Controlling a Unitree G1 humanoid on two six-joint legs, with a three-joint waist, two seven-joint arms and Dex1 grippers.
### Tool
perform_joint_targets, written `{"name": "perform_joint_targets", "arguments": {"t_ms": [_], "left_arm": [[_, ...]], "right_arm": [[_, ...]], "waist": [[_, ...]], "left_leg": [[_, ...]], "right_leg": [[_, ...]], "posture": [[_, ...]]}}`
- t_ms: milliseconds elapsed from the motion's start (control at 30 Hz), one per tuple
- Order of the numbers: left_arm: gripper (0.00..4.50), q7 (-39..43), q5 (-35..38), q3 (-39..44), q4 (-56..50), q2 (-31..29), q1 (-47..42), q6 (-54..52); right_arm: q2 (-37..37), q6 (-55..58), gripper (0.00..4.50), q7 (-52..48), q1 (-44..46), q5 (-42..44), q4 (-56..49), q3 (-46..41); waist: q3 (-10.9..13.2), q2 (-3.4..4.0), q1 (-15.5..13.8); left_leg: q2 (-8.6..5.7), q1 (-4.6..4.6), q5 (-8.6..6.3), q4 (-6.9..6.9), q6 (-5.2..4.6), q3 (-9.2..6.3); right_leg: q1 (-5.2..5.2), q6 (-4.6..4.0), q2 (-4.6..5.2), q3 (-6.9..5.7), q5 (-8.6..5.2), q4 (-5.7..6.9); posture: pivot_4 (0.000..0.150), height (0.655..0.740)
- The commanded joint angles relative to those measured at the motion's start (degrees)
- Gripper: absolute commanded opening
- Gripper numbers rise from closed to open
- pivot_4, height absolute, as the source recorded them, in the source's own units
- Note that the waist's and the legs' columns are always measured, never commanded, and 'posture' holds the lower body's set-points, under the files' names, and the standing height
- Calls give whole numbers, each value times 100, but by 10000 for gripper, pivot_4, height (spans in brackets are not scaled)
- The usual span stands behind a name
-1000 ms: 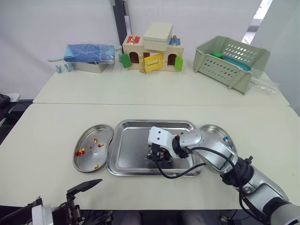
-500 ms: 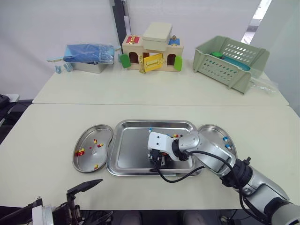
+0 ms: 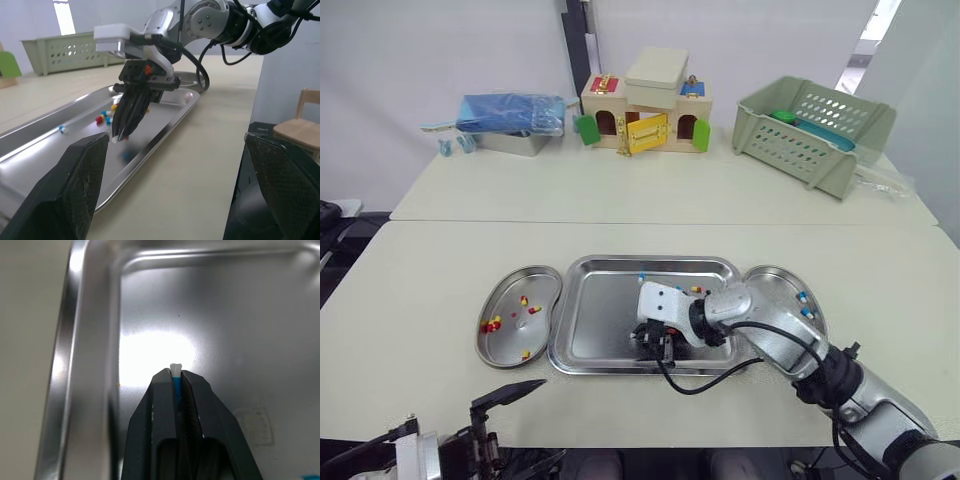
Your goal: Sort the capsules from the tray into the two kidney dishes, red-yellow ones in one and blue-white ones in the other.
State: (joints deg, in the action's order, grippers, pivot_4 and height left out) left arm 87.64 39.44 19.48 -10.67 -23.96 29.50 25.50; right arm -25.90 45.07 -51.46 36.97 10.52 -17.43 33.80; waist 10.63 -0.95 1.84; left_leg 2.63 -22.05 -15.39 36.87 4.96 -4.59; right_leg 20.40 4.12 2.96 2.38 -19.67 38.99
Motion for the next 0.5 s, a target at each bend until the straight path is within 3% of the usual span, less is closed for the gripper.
{"name": "perform_joint_targets", "arguments": {"t_ms": [33, 233, 500], "left_arm": [[45000, -91, 101, -186, -254, 42, 78, 12], [45000, -5, 101, -483, -253, 22, 12, 76], [45000, 293, 164, -700, -95, -29, -230, 204]], "right_arm": [[-674, -414, 98, -589, -315, 554, -603, -988], [-2337, -1108, 98, -1391, -1110, 847, -302, -2472], [-3465, -1718, 98, -1830, -2188, 788, 403, -3421]], "waist": [[0, 0, -20], [3, 0, -12], [3, 0, 4]], "left_leg": [[-2, 0, 0, 0, 0, 0], [-4, 4, 0, 0, -1, 4], [-3, 12, -1, 0, -3, 10]], "right_leg": [[-3, 0, 3, -1, 0, -3], [-9, 0, 3, 0, 0, -5], [-15, -1, 1, 6, -1, -6]], "posture": [[1500, 7400], [1500, 7400], [1500, 7400]]}}
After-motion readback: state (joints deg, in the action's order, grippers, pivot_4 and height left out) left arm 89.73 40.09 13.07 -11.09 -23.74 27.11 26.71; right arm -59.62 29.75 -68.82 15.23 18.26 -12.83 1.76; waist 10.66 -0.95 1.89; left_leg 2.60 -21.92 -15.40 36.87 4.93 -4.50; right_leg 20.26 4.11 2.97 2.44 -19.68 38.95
